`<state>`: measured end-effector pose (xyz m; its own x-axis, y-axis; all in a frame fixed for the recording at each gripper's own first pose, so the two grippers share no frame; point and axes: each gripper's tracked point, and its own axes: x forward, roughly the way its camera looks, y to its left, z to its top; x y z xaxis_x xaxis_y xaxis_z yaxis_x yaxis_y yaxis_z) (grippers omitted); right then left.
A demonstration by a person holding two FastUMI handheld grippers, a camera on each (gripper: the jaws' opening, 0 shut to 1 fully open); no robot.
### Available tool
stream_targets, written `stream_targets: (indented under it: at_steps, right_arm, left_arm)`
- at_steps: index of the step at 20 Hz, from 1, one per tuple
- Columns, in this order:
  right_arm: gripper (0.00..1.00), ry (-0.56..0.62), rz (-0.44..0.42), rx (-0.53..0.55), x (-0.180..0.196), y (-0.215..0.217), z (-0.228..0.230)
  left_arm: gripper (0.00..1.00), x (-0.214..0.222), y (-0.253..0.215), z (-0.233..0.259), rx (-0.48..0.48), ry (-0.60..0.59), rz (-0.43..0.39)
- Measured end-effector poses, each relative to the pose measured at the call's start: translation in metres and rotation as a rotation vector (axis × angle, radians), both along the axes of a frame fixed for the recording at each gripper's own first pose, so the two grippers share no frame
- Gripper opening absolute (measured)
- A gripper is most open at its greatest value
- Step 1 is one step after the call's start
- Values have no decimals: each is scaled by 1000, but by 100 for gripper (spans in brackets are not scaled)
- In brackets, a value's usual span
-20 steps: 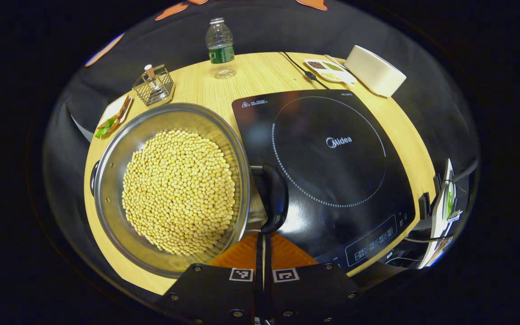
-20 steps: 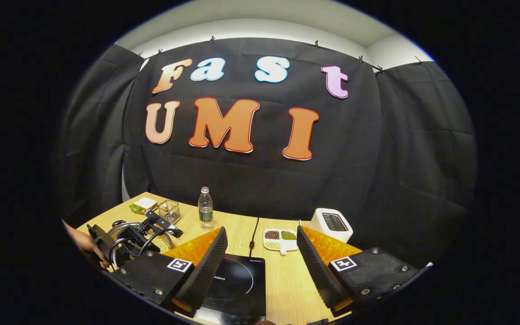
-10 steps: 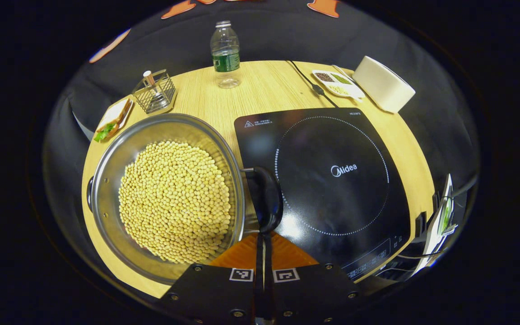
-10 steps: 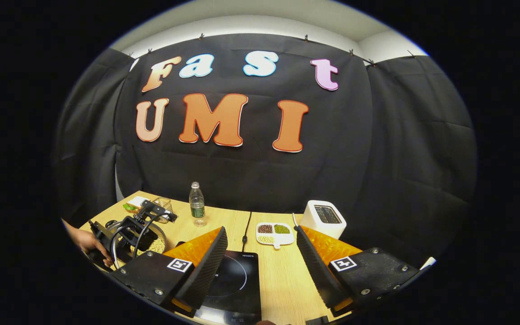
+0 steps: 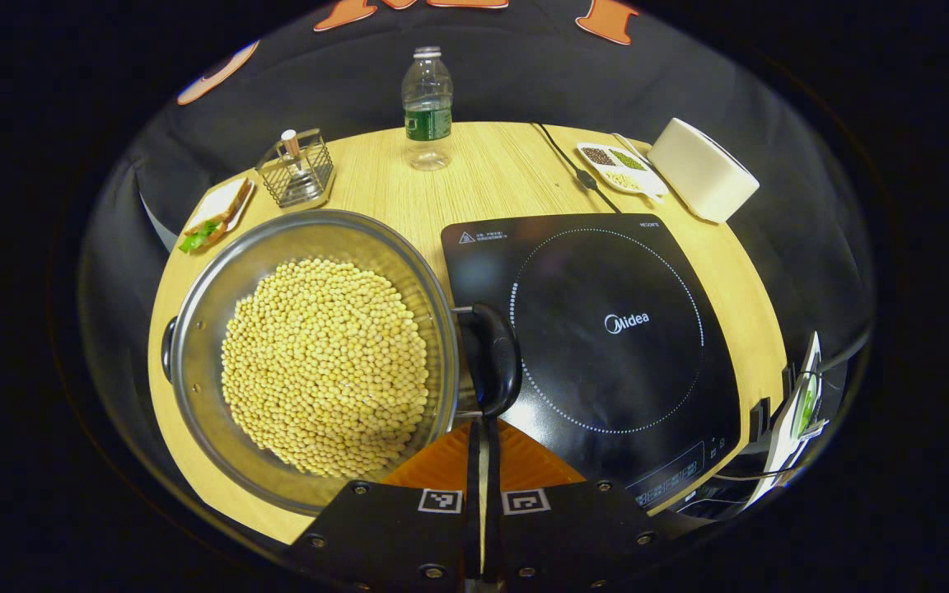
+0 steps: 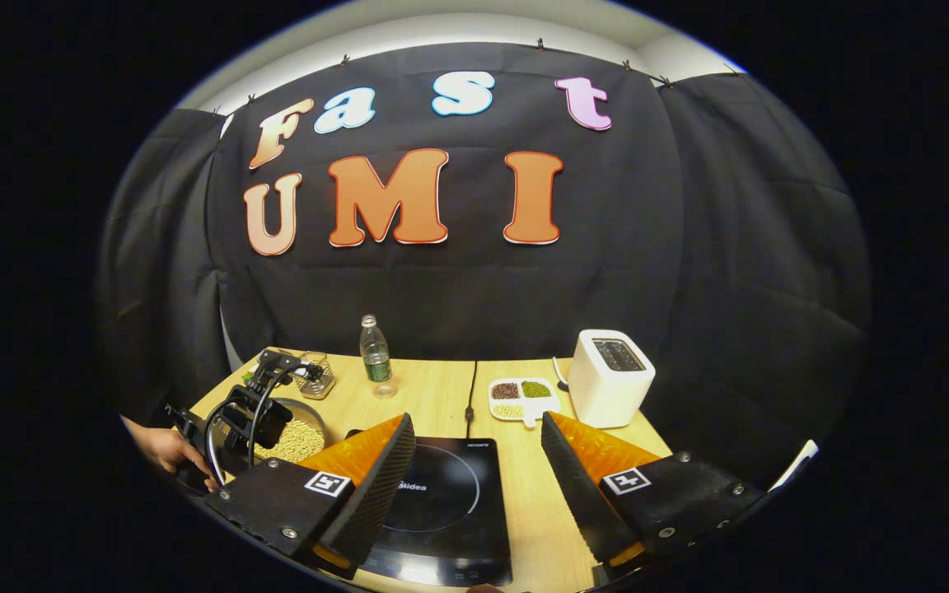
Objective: First push the handle of the pot to place it horizontally, then grasp the pot with both hands and set it on the induction cooktop.
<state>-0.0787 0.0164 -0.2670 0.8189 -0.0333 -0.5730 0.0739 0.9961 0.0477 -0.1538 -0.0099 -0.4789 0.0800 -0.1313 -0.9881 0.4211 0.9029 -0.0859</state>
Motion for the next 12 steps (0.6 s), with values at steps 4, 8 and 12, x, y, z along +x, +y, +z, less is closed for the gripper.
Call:
stream_targets:
  at_steps: [4, 8, 12]
  right_arm:
    - [96, 65, 40, 47, -5, 23, -17]
    - [96, 146, 74, 107, -5, 55, -35]
    - [95, 217, 113, 157, -8, 89, -51]
  left_arm:
    - [0, 24, 19, 27, 10, -92, 17]
    - [5, 44, 55, 45, 20, -125, 96]
    - [35, 61, 107, 56, 70, -171, 168]
